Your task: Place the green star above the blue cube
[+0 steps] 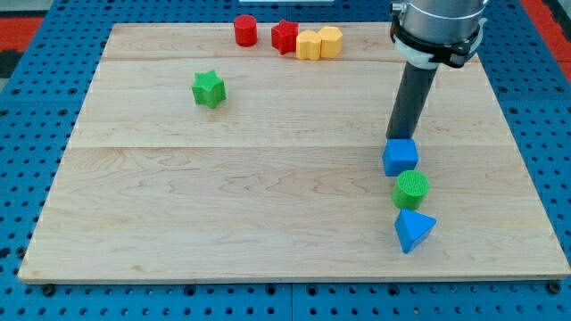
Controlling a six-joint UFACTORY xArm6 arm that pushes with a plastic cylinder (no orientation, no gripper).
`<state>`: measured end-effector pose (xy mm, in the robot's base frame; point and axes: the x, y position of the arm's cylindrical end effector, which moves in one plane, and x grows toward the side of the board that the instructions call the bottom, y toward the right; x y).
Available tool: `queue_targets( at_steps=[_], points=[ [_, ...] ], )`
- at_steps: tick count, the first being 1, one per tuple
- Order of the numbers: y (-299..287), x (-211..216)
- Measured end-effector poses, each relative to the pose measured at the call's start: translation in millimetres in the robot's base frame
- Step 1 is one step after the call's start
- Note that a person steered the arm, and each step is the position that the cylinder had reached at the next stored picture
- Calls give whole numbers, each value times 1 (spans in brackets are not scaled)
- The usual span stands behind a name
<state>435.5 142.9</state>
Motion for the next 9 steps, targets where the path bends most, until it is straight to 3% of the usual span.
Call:
queue_targets(
  at_steps=[1, 2, 3, 4, 5, 6, 8, 9],
  points=[
    [-22, -21],
    [-42, -80],
    [-116, -68],
    [-186, -17],
    [-293, -27],
    [-350, -102],
    [-89, -50],
    [-63, -50]
  ],
)
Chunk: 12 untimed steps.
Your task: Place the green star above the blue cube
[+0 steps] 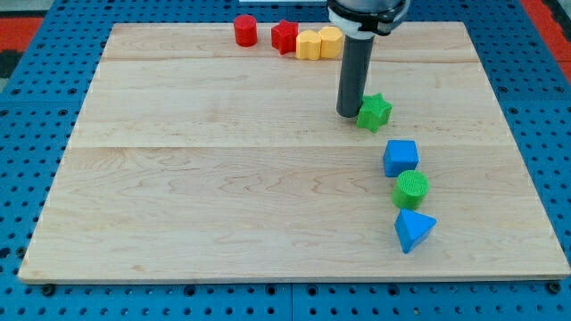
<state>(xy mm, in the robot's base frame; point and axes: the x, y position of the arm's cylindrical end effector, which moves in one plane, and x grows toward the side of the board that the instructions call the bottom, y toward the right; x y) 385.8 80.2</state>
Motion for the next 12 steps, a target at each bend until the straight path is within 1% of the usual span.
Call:
queue_targets(
  at_steps=[1, 2, 3, 4, 7, 8, 10, 11, 12],
  points=[
    [-33, -14],
    [6, -43],
    [42, -33],
    [28, -29],
    [23, -22],
    [-13, -17],
    [44, 0],
    [41, 4],
    [13, -34]
  ],
)
